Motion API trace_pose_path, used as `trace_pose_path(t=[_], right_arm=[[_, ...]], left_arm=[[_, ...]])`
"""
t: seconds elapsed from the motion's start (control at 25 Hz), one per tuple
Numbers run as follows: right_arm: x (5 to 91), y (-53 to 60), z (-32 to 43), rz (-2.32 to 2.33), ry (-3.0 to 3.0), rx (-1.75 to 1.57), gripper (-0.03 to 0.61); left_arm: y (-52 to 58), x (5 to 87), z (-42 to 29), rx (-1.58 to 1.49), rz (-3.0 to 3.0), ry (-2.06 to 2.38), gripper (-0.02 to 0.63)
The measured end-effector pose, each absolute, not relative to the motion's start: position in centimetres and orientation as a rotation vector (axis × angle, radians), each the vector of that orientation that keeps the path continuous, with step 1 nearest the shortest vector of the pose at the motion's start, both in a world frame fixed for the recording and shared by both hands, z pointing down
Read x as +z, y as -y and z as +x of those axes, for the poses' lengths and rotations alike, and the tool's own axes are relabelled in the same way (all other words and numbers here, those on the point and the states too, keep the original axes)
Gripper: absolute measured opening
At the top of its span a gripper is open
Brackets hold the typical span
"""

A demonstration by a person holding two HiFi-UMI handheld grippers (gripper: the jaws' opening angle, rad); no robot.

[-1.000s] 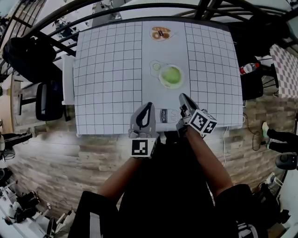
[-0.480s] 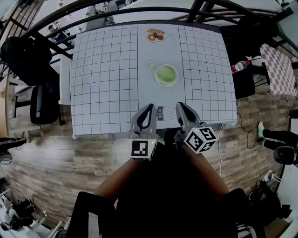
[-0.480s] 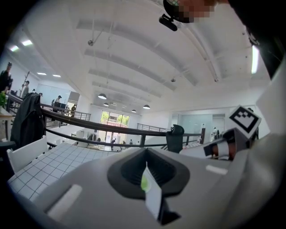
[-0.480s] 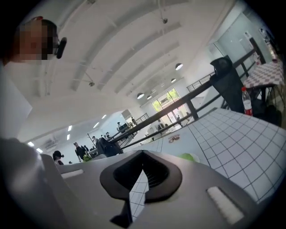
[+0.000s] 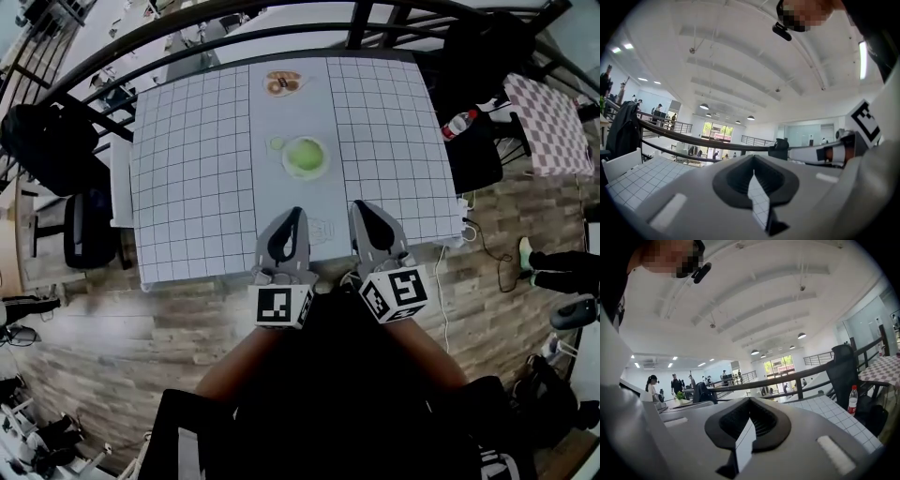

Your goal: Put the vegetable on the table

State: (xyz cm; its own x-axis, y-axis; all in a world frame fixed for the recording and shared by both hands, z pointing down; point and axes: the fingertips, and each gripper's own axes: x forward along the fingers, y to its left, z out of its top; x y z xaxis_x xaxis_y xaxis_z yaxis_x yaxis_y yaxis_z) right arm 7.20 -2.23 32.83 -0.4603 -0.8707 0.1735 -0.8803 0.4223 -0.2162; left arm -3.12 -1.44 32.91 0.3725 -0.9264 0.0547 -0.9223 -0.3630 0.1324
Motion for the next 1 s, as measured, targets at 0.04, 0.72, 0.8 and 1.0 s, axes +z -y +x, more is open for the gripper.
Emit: trace_pose_path(t=[0.04,0.72,0.8,1.0], right_arm=[[32.3,1.9,7.6,1.628,2.623,0.414,-0.002],[30.5,1.5,5.0,1.654,2.632,0.226,-0.004],[30.5,1.5,4.0,1.654,2.638,0.223,-0.003],[30.7,1.5,1.0,1.642,2.662,0.202,-0.003]], left_arm=[[1.4,32.4,-2.5,-0.059,2.492,1.684,0.008],[0.8,29.9,-5.5,-0.102,2.497,1.780,0.008],[0.7,29.7,-6.4,-0.111,2.509,1.785,0.008],[0.6,30.0,-8.6,-0.128,2.532,1.760,0.008]])
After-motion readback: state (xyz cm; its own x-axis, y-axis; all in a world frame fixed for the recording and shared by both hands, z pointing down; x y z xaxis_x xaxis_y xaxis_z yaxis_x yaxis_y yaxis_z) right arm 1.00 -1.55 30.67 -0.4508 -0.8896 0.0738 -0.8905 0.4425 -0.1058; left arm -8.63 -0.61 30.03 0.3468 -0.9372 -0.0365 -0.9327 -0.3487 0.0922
